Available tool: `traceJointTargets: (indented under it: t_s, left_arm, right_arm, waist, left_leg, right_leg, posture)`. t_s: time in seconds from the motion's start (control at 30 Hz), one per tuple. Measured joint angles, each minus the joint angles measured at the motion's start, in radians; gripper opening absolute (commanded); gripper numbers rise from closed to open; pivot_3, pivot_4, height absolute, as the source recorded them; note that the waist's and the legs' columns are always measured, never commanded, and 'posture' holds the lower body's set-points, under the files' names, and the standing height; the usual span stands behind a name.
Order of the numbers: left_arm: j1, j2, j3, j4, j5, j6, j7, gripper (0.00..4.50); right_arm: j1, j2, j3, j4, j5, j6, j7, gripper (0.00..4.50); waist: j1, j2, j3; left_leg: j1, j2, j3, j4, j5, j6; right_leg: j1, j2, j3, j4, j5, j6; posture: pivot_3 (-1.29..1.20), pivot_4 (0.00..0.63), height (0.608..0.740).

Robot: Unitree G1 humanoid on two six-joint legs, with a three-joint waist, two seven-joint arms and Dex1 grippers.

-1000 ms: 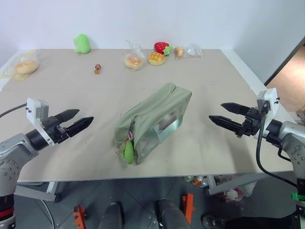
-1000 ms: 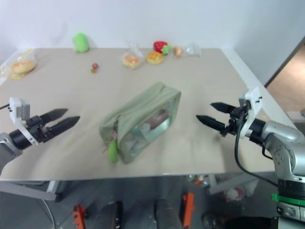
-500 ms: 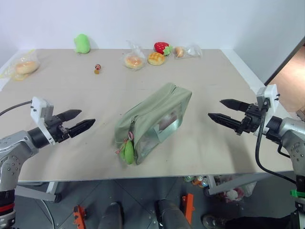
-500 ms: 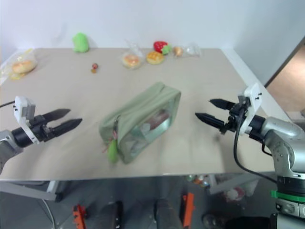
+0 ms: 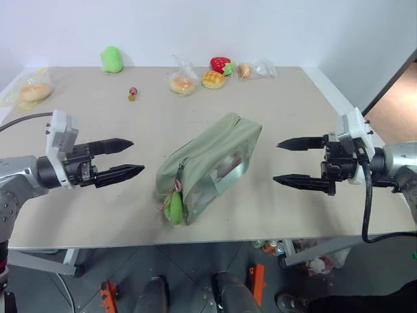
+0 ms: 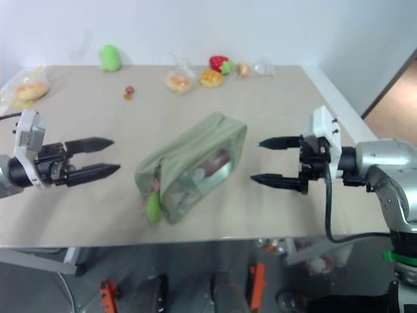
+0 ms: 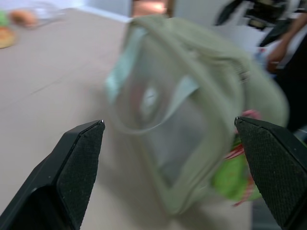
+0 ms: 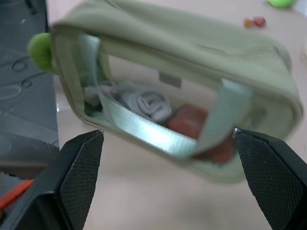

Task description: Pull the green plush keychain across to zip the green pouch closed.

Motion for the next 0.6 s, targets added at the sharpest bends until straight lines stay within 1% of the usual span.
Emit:
traceJointTargets:
  t_s: [0.1, 0.33, 0.47, 0.6]
  left_arm:
    - [-0.013, 0.025, 0.001, -0.011, -0.021, 0.014, -0.022, 4.5]
    - [-0.013, 0.012, 0.0, -0.022, -0.032, 0.025, -0.015, 4.5]
    - [-0.01, -0.022, 0.006, -0.011, -0.046, 0.024, 0.007, 4.5]
    - [-0.018, -0.028, 0.016, -0.007, -0.087, 0.042, 0.015, 4.5]
  right_arm:
    - [-0.02, 0.0, 0.013, 0.01, -0.013, -0.016, 0.008, 4.49]
    - [-0.031, 0.029, 0.059, 0.039, -0.05, -0.048, 0.009, 4.49]
    - [-0.104, 0.055, 0.093, 0.077, -0.079, -0.064, 0.001, 4.49]
    - [-0.173, 0.058, 0.115, 0.091, -0.095, -0.079, 0.026, 4.49]
  waist:
    - [0.0, 0.0, 0.0]
    - [0.001, 0.0, 0.0]
    - [0.0, 0.0, 0.0]
    - [0.0, 0.0, 0.0]
  left_leg:
    - [0.0, 0.0, 0.001, 0.001, 0.0, 0.0]
    - [0.0, 0.0, 0.001, 0.001, 0.0, 0.0]
    - [0.0, 0.0, 0.002, 0.002, 0.0, 0.0]
    - [-0.001, 0.0, 0.002, 0.003, 0.0, 0.0]
  right_leg:
    - [0.001, 0.0, 0.0, 0.0, 0.0, 0.0]
    - [0.0, 0.0, 0.0, 0.0, 0.0, 0.0]
    - [-0.001, 0.0, 0.001, 0.002, 0.0, 0.0]
    - [-0.001, 0.0, 0.001, 0.002, 0.0, 0.0]
  posture:
    - [0.0, 0.15, 0.74]
    - [0.0, 0.15, 0.74]
    - [0.0, 0.15, 0.74]
    - [0.0, 0.15, 0.74]
